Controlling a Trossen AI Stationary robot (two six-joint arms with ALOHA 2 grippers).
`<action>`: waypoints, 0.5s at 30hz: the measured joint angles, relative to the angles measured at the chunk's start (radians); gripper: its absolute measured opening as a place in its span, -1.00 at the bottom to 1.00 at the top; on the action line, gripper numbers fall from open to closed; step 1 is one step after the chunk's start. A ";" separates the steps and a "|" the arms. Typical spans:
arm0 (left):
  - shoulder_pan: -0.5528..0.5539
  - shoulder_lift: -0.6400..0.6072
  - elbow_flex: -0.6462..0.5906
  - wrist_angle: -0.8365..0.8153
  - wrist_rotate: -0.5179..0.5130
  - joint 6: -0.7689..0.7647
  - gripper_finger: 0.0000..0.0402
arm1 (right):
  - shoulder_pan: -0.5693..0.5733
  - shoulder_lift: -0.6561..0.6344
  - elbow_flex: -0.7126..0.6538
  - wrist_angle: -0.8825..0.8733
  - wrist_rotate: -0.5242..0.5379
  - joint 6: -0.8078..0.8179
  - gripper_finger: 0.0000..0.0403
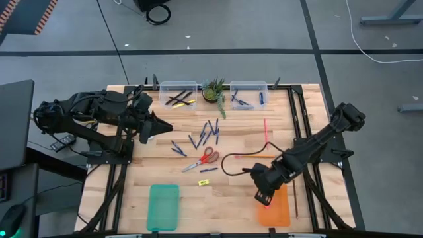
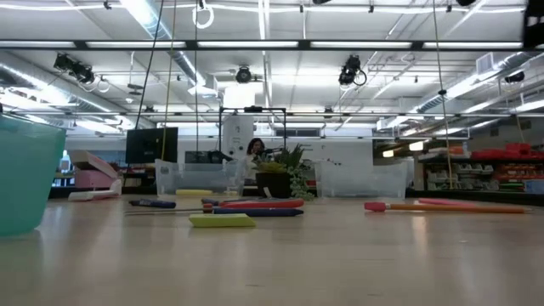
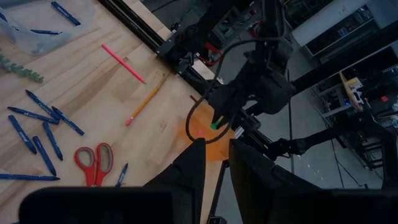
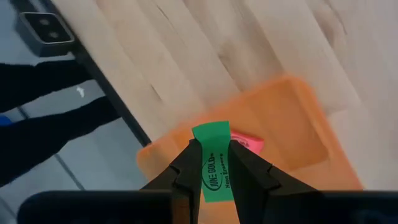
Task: Sort crayons/erasers/pens/pencils in bins
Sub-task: Put the green eraser into the orange bin
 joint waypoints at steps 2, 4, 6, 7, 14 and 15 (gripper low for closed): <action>0.000 0.000 0.000 0.000 0.000 0.000 -0.61 | 0.018 0.013 0.000 0.000 0.016 0.051 -0.62; 0.000 0.000 0.000 0.000 0.000 0.000 -0.60 | 0.029 0.026 0.000 0.000 0.016 0.086 -0.60; 0.000 0.000 0.000 0.000 0.000 0.000 -0.59 | 0.037 0.037 0.000 -0.001 0.011 0.129 -0.57; 0.000 0.000 0.000 0.000 0.000 0.000 -0.58 | 0.041 0.039 0.000 -0.001 0.005 0.152 -0.55; 0.000 0.000 0.000 0.000 0.000 -0.001 -0.59 | 0.049 0.039 0.001 -0.022 0.002 0.283 -0.32; 0.000 0.000 0.000 0.000 0.000 -0.001 -0.58 | 0.048 0.039 0.001 -0.023 0.002 0.294 -0.29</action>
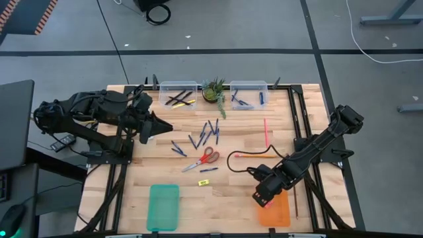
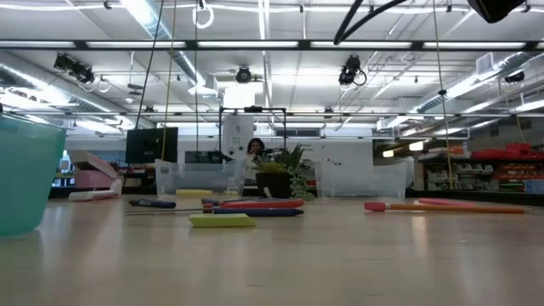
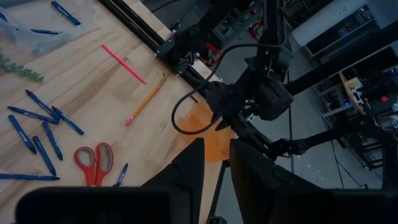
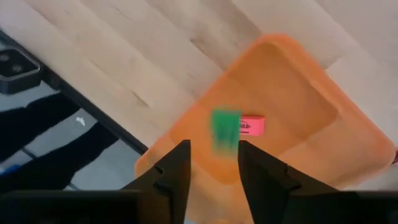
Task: Sort crayons/erasers/pens/pencils in bins
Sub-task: Put the green eraser into the orange bin, then put the yellow eraser into the orange bin
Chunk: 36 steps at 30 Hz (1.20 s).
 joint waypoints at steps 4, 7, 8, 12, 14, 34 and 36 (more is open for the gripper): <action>0.000 0.000 0.000 0.000 0.000 -0.002 -0.57 | 0.000 0.000 0.000 -0.003 0.000 0.015 -0.18; 0.000 0.000 0.000 0.000 0.000 -0.006 -0.57 | -0.008 0.000 0.000 -0.002 0.020 0.016 -0.15; 0.000 0.000 0.000 0.000 0.000 -0.006 -0.58 | -0.016 0.000 0.001 0.001 0.035 0.015 -0.14; 0.000 0.000 0.000 0.000 0.000 -0.006 -0.59 | -0.070 0.000 0.018 0.109 0.177 -0.082 -0.13; 0.000 0.000 0.000 0.002 0.000 -0.006 -0.58 | -0.110 0.000 0.022 0.204 0.245 -0.207 -0.13; 0.000 0.000 -0.001 0.002 0.000 0.019 -0.56 | -0.363 0.268 0.250 0.617 0.193 -1.388 -0.13; 0.000 0.000 -0.001 -0.002 0.000 0.016 -0.56 | -0.363 0.334 0.317 0.592 0.188 -1.419 -0.13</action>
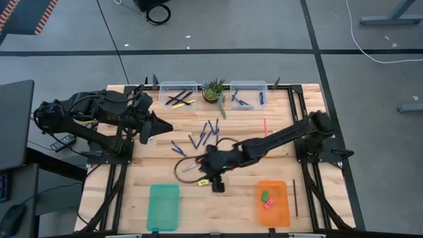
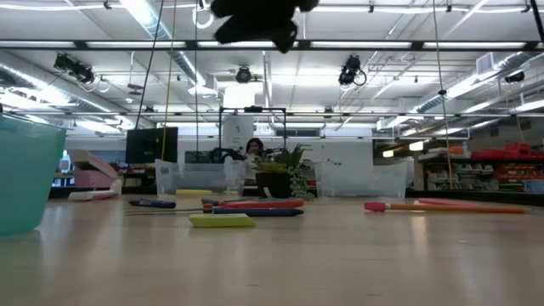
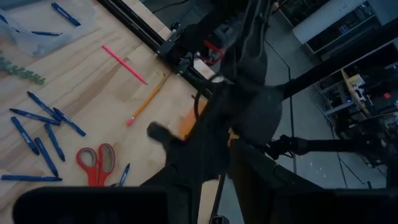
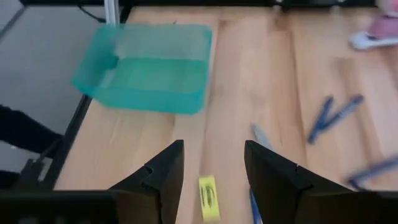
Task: Sort crayons/erasers/pens/pencils in bins
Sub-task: Put the yellow eraser into the orange bin
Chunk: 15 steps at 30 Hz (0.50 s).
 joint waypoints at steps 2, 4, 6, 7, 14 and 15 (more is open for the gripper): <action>0.000 -0.001 0.000 -0.001 0.000 -0.005 -0.56 | 0.000 0.060 0.053 -0.044 -0.003 -0.011 -0.13; -0.002 -0.006 0.000 -0.008 0.000 -0.010 -0.57 | -0.001 0.104 0.080 -0.072 -0.017 -0.018 -0.13; -0.004 -0.009 0.000 -0.008 0.000 -0.017 -0.58 | -0.001 0.137 0.093 -0.082 -0.040 -0.026 -0.13; -0.004 -0.009 0.000 -0.008 0.000 -0.020 -0.59 | -0.001 0.151 0.094 -0.082 -0.050 -0.026 -0.13; -0.004 -0.006 0.000 -0.007 0.000 -0.038 -0.57 | 0.001 0.244 0.094 -0.104 -0.061 -0.015 -0.06; -0.004 -0.002 0.000 -0.007 0.000 -0.046 -0.57 | 0.001 0.254 0.094 -0.103 -0.061 -0.024 -0.05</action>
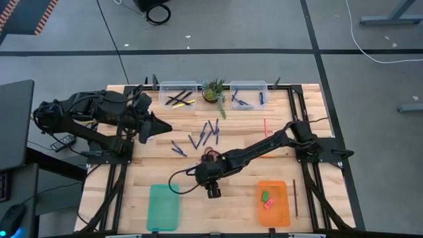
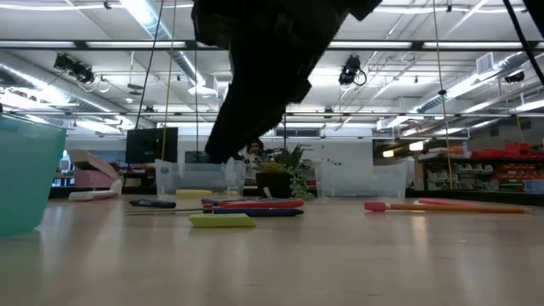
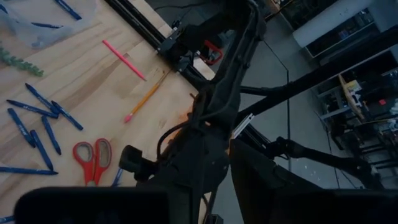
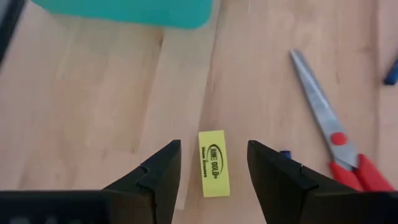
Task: Sort crayons/erasers/pens/pencils in bins
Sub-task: Put the yellow eraser into the orange bin
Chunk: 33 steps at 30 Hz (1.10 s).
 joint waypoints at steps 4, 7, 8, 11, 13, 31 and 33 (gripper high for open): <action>-0.008 0.011 0.000 -0.002 0.000 -0.012 -0.58 | 0.001 0.035 0.000 0.000 0.000 -0.031 -0.02; -0.026 0.007 0.000 0.001 0.000 -0.015 -0.59 | 0.001 0.055 0.000 0.005 0.000 -0.035 -0.02; -0.032 0.008 0.000 0.000 0.000 -0.015 -0.59 | 0.000 0.064 0.000 0.007 0.000 -0.035 -0.02; -0.051 0.009 0.000 -0.002 0.000 -0.023 -0.58 | 0.001 0.087 0.000 0.009 0.000 -0.034 -0.02; -0.059 0.008 0.000 -0.009 0.000 -0.033 -0.59 | 0.001 0.095 0.000 0.012 0.002 -0.034 -0.02; -0.120 0.009 0.000 -0.016 -0.004 -0.055 -0.60 | 0.003 0.094 -0.011 -0.034 0.068 -0.008 -0.48; -0.126 0.009 0.000 -0.016 -0.003 -0.054 -0.60 | 0.003 0.094 -0.011 -0.036 0.068 -0.008 -0.55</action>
